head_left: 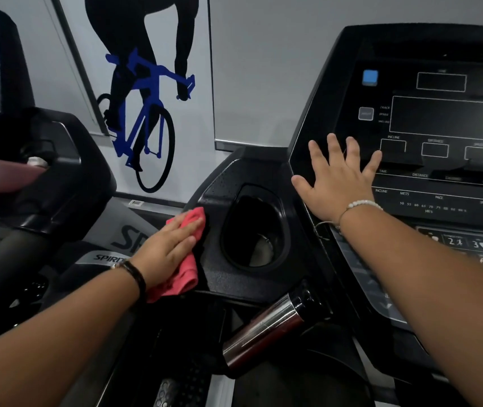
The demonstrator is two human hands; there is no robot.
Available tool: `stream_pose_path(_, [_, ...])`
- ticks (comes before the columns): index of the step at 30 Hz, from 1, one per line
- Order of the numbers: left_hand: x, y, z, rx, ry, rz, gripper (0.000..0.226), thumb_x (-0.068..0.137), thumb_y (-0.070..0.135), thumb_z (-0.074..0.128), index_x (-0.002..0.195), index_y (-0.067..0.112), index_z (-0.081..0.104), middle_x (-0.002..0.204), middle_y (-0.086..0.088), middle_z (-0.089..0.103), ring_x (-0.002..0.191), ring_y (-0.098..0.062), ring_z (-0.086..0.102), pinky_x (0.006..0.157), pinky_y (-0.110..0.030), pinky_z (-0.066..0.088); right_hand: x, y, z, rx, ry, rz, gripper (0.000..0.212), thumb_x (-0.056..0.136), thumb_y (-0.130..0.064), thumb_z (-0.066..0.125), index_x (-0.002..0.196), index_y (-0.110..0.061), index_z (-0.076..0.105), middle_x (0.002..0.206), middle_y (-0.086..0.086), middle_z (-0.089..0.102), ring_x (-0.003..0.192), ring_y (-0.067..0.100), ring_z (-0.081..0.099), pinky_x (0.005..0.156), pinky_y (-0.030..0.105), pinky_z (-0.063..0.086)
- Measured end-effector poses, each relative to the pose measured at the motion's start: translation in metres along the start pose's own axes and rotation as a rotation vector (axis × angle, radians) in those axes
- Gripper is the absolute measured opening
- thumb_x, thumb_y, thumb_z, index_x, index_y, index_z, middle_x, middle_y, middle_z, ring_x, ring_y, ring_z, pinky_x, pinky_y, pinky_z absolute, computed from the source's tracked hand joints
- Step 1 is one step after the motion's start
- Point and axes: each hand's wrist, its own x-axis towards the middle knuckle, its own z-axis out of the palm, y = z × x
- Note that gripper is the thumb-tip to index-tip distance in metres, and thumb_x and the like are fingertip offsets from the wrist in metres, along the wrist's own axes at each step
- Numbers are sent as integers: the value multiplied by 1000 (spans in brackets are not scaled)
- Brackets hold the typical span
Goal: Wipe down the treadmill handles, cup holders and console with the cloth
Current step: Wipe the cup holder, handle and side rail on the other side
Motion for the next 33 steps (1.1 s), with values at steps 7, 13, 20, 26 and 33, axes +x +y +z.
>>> stream_pose_path(7, [11,20,10,284,-84,65,66,84,55,23,142,28,39,154,12,22,143,-15,16,117,-39,18,-1,0,-1,-2,5,-6,72,88,-64,23,150,-29,12,159,5,6,145,32,-3,110,65,-4])
stream_pose_path(13, [34,14,8,279,-25,-49,52,92,43,35,141,28,40,154,10,23,142,-15,18,111,-26,15,-1,-1,-1,4,0,0,73,87,-64,24,150,-29,11,159,5,5,145,32,-4,110,65,-5])
stream_pose_path(20, [20,36,19,351,-73,24,64,86,53,20,142,28,40,152,3,31,142,-19,23,114,-35,19,0,0,-1,13,3,0,73,87,-64,25,150,-29,11,159,4,4,145,31,-4,110,65,-6])
stream_pose_path(26, [70,24,21,307,84,-287,46,97,29,37,143,30,37,155,-2,23,134,-27,35,105,-40,36,0,0,-2,19,5,5,72,88,-63,26,150,-29,11,159,4,4,145,31,-4,110,65,-7])
stream_pose_path(33, [43,25,25,366,16,-97,50,96,35,32,144,23,36,153,-4,28,140,-25,28,113,-42,25,0,-1,-2,34,5,-2,73,88,-63,27,150,-29,11,159,4,4,145,31,-5,109,65,-8])
